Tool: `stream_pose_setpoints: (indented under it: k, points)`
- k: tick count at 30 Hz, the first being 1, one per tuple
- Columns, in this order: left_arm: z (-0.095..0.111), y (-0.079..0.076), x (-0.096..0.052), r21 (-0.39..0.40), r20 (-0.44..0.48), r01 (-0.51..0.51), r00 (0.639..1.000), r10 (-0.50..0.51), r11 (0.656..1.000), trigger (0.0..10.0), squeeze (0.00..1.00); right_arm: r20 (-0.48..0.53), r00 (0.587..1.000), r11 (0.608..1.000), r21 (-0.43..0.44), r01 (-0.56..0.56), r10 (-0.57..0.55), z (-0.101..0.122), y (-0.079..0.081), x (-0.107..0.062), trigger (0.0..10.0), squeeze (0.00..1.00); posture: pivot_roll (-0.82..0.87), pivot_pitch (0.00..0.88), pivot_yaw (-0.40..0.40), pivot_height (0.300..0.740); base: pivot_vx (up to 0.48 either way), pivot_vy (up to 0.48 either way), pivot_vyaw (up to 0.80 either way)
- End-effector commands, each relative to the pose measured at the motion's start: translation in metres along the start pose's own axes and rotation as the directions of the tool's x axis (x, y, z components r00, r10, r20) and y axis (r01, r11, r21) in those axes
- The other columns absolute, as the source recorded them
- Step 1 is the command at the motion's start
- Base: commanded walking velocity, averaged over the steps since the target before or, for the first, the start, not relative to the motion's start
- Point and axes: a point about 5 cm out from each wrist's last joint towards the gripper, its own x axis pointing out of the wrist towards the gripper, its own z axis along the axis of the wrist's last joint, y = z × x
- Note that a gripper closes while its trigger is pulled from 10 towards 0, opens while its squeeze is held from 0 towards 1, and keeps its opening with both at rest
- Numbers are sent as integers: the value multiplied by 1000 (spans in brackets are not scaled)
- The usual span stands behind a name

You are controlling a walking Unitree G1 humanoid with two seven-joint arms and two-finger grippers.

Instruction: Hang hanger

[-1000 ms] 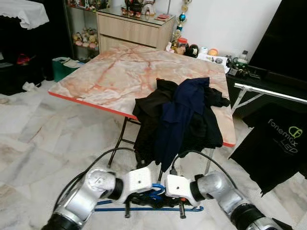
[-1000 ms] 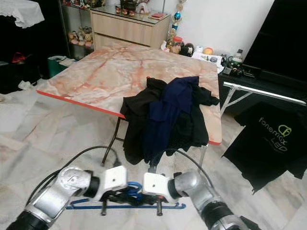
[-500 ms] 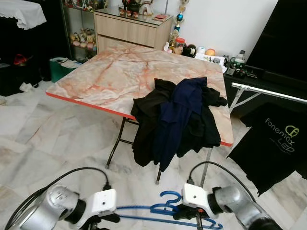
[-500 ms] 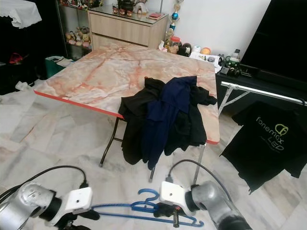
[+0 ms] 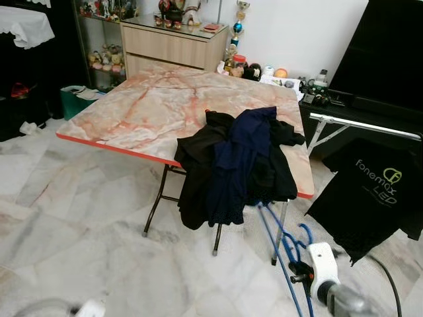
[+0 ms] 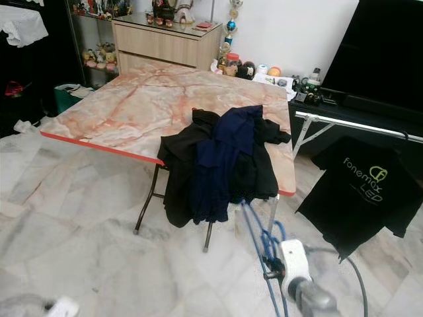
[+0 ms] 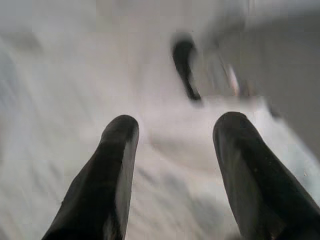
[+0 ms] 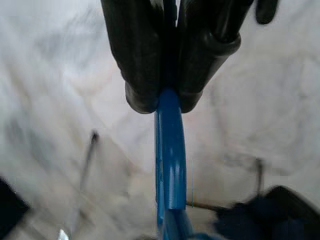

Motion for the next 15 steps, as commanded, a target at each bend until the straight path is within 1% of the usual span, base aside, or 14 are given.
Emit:
stream_pose_setpoints:
  k: [1,2,3,4,5,6,7,8,9,10,12,15]
  points:
    - [-3,-4,2,-33,7,-23,1000,24,999,10000,0,-7,999,998,54,45,-45,-3,-2,-1,0,0,162,0,-105,740,0,0,0]
    - [-6,-8,2,-61,2,-23,1000,23,998,10000,0,-13,999,998,51,46,-45,-5,-1,0,0,0,165,0,-106,740,0,0,0]
    - [-8,-15,4,-130,-2,-32,999,33,991,10000,0,-10,998,998,9,67,-67,-4,0,0,0,0,166,0,-106,740,0,0,0]
    - [-8,-15,4,-130,-2,-32,999,33,991,10000,0,-10,998,998,9,67,-67,-4,0,0,0,0,166,0,-106,740,0,0,0]
    - [-8,-18,5,-153,-1,-37,999,37,988,10000,0,2,997,997,11,76,-76,-1,-1,1,1608,0,160,0,-106,740,0,0,0]
    - [-7,-20,6,-169,1,-44,999,45,985,10000,0,22,996,996,36,87,-88,4,-2,1,6157,0,155,0,-107,740,0,0,0]
    - [-6,-21,6,-176,2,-49,999,50,983,10000,0,45,994,994,51,97,-99,9,-3,2,10000,0,154,0,-108,740,0,0,0]
    - [-5,-23,7,-176,4,-54,998,56,983,10000,0,68,992,992,63,105,-109,14,-3,2,10000,0,151,0,-109,740,0,0,0]
    - [-2,-26,8,-160,12,-51,998,54,986,10000,0,107,987,989,99,109,-119,23,-3,3,10000,0,144,0,-108,740,0,0,0]
    - [-1,-28,9,-147,13,-53,998,55,988,10000,0,129,984,985,132,109,-126,27,-2,3,10000,0,142,0,-106,740,0,-285,0]
    - [-2,-28,9,-140,6,-57,998,59,988,10000,0,147,980,983,147,109,-131,30,0,4,10000,0,137,0,-94,740,0,-336,0]
    - [-2,-29,9,-143,5,-48,999,50,989,10000,0,159,974,973,195,128,-160,29,2,4,10000,0,139,0,-90,740,0,-360,0]
